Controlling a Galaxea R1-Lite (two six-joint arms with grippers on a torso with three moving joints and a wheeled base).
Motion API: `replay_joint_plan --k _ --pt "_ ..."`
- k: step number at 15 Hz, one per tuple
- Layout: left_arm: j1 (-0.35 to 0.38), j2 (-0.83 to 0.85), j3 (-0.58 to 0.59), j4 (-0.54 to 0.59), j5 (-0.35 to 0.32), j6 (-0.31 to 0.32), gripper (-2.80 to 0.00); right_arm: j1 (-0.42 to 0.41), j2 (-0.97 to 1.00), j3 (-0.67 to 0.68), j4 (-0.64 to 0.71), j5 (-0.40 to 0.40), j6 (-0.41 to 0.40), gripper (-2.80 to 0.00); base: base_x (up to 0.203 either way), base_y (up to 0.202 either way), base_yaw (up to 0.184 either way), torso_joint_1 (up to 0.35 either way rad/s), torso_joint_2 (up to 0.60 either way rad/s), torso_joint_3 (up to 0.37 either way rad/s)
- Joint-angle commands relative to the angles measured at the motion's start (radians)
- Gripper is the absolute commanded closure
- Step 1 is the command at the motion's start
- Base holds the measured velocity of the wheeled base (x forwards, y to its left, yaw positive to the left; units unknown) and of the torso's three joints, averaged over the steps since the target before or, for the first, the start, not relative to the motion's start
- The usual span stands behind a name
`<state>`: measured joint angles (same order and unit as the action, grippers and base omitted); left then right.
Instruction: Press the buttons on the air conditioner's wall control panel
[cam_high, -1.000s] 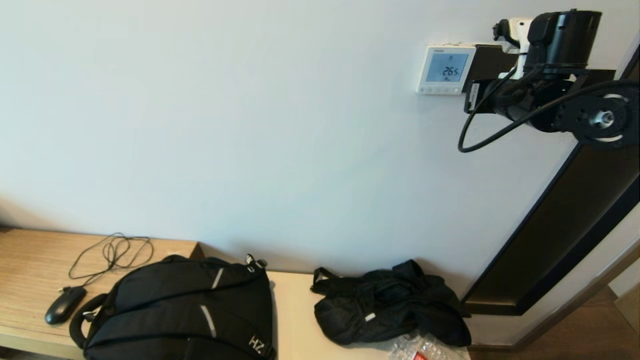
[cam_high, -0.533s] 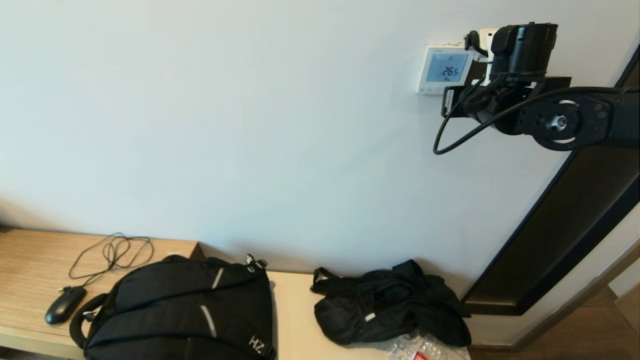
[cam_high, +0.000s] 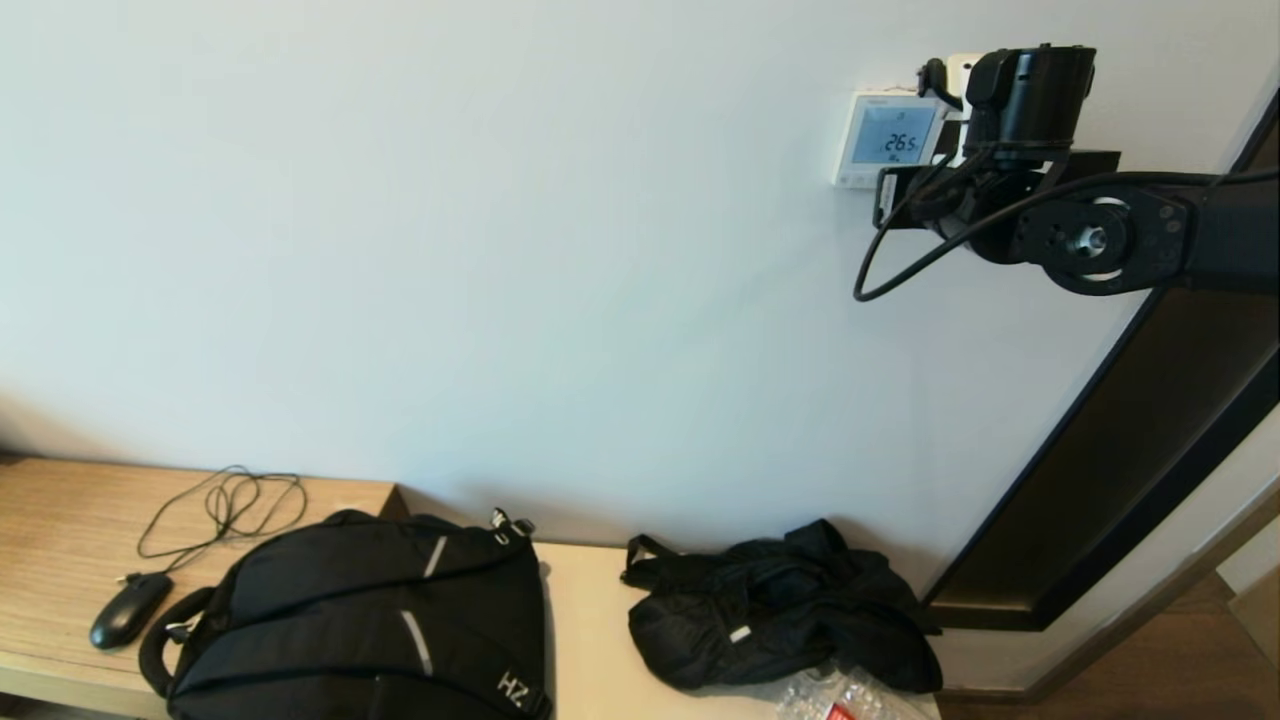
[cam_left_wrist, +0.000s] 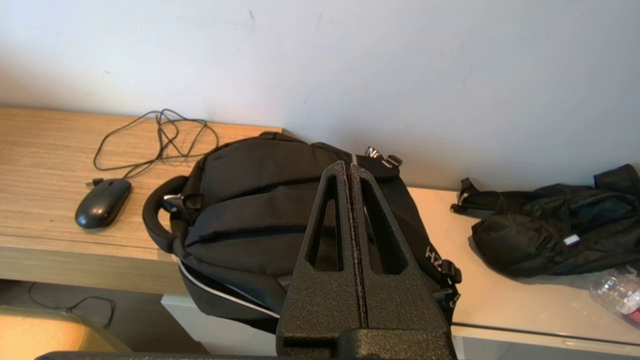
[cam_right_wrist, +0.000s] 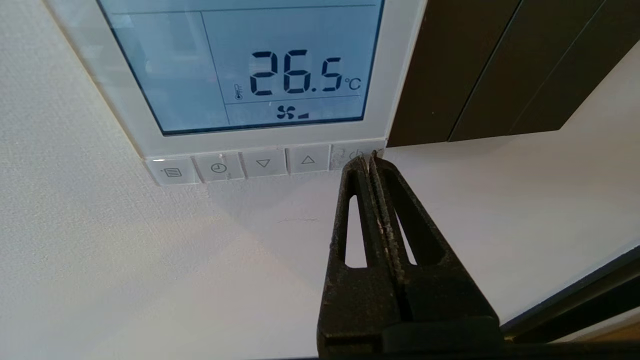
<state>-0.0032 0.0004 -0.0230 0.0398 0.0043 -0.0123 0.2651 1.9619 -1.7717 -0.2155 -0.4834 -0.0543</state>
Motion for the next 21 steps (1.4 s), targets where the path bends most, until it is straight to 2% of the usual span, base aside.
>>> replay_joint_plan --k 1,7,11,16,21 --pt "0.000 0.000 0.000 0.000 0.000 0.000 0.00 0.000 0.017 -0.026 -0.002 -0.003 -0.002 0.00 0.000 0.000 0.000 0.000 0.00 0.000" --pt "0.000 0.000 0.000 0.000 0.000 -0.001 0.00 0.012 0.013 -0.024 -0.002 -0.010 0.002 0.00 0.000 0.000 0.000 0.000 0.00 0.000" --pt "0.000 0.000 0.000 0.000 0.000 0.000 0.00 0.044 -0.086 0.024 -0.002 -0.015 0.001 0.00 0.000 0.000 0.000 0.000 0.00 0.000" --pt "0.000 0.000 0.000 0.000 0.000 0.000 0.00 0.106 -0.304 0.225 -0.002 -0.027 0.001 0.00 0.000 0.000 0.000 0.000 0.00 0.000" --pt "0.000 0.000 0.000 0.000 0.000 0.000 0.00 0.164 -0.658 0.563 -0.002 -0.057 -0.009 0.00 0.000 0.000 0.000 0.000 0.00 0.000"
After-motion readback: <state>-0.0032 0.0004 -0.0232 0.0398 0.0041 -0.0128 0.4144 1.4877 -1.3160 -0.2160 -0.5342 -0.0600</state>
